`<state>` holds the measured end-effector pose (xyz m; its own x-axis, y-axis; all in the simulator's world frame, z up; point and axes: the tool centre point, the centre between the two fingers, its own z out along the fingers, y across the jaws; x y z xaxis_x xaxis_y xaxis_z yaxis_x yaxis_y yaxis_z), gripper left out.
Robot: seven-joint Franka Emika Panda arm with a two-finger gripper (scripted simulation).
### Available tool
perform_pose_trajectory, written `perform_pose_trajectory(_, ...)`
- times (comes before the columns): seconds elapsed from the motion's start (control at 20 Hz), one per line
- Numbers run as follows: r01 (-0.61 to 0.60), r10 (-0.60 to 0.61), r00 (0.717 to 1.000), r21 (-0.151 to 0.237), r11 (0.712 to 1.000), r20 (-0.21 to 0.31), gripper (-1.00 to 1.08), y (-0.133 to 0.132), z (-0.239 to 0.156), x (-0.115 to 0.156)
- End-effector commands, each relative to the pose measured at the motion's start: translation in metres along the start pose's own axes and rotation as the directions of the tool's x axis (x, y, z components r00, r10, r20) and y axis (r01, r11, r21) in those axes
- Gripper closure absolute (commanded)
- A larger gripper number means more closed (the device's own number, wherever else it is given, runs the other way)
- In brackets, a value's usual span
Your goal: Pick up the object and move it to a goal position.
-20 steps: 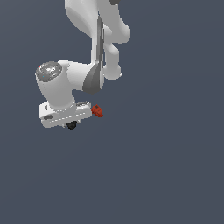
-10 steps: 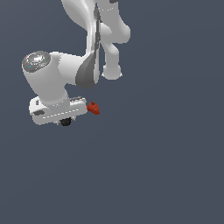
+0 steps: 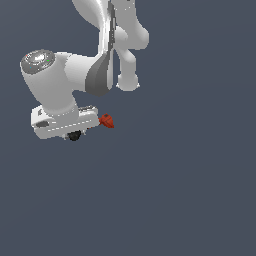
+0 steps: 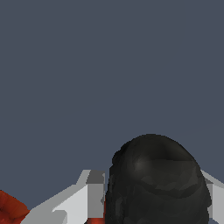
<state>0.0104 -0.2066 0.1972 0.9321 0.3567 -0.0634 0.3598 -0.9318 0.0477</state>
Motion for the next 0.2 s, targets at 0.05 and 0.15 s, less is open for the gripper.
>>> perform_pose_trajectory(0.05,0.0,0.0,1.0,-0.004,1.0,-0.006,1.08,0.0007,-0.0154,-0.0007)
perform_pose_trajectory(0.15,0.0,0.0,1.0,-0.004,1.0,-0.006,1.08,0.0006,-0.017,-0.001)
